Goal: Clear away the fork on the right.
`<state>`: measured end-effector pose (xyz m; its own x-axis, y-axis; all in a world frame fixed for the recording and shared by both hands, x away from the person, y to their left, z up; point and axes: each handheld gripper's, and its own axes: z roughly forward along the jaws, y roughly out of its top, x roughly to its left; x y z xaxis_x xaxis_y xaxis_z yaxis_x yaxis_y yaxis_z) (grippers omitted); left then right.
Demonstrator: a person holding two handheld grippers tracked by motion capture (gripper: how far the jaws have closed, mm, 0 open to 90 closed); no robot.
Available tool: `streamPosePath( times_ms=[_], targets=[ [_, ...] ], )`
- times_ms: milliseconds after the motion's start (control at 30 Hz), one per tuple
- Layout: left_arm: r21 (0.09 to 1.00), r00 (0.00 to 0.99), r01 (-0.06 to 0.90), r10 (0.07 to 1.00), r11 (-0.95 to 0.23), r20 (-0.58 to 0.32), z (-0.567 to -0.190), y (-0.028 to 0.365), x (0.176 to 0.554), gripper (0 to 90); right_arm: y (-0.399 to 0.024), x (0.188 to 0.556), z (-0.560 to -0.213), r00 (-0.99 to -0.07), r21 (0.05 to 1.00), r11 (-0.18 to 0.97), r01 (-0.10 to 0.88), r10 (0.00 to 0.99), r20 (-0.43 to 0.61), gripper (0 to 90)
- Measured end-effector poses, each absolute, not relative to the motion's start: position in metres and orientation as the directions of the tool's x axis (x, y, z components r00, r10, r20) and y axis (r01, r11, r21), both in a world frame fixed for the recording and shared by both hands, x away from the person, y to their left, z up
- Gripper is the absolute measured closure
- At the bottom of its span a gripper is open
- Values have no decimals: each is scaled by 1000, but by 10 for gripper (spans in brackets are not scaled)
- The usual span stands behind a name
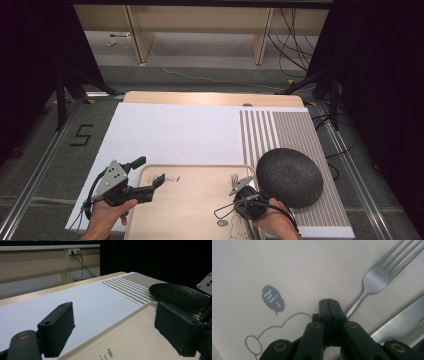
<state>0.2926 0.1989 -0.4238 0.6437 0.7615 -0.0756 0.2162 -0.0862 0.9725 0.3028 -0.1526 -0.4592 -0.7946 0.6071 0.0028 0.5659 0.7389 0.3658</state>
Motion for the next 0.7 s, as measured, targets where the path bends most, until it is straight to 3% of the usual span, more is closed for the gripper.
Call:
streamPosePath(
  times_ms=[700],
  targets=[
    [973,646,215,760,-85,-76,-423,199,292,158,-166,308,-458,-771,356,717,599,636,18,900]
  ],
)
